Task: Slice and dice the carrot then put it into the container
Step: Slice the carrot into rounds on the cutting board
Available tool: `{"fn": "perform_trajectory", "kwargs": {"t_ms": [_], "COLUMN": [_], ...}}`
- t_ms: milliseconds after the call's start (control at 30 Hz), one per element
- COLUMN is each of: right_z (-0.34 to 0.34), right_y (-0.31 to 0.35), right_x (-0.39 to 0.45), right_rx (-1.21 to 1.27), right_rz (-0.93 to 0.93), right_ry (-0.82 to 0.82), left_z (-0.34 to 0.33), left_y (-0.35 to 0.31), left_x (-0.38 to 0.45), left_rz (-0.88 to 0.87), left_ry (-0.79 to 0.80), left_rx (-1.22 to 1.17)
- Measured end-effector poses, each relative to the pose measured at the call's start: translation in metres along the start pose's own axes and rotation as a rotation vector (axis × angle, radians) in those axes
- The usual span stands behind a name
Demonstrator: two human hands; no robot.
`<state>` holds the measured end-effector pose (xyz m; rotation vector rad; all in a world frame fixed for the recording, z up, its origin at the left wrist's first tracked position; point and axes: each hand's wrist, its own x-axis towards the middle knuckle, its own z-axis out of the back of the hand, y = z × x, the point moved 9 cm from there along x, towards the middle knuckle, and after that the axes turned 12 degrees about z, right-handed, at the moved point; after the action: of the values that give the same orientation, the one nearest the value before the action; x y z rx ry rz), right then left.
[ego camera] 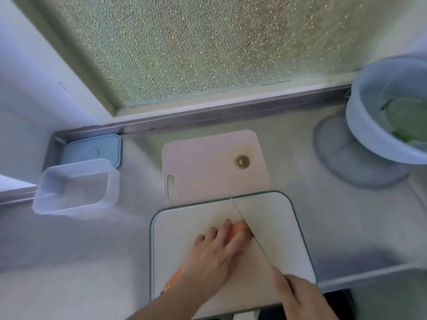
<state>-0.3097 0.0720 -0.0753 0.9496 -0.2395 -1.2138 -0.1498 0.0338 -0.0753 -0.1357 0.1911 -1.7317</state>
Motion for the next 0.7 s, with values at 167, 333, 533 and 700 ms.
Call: {"fn": "perform_trajectory", "kwargs": {"t_ms": [167,333,533,700], "right_z": [0.025,0.025,0.031,0.012], "right_y": [0.041,0.055,0.041,0.042], "right_x": [-0.029,-0.039,-0.016,-0.024], "right_rx": [-0.271,-0.427,0.045,-0.094], "right_rz": [0.257,0.218,0.237,0.045], "right_ry": [-0.394,-0.367,-0.506,-0.245], "left_z": [-0.003,-0.003,-0.004,-0.003], "left_y": [0.000,0.000,0.000,-0.001], "left_x": [-0.002,-0.004,-0.003,-0.002], "left_rz": [-0.013,-0.045,-0.048,-0.055], "left_ry": [0.020,0.027,0.038,0.037], "left_rx": [-0.001,0.008,0.012,0.011]}}
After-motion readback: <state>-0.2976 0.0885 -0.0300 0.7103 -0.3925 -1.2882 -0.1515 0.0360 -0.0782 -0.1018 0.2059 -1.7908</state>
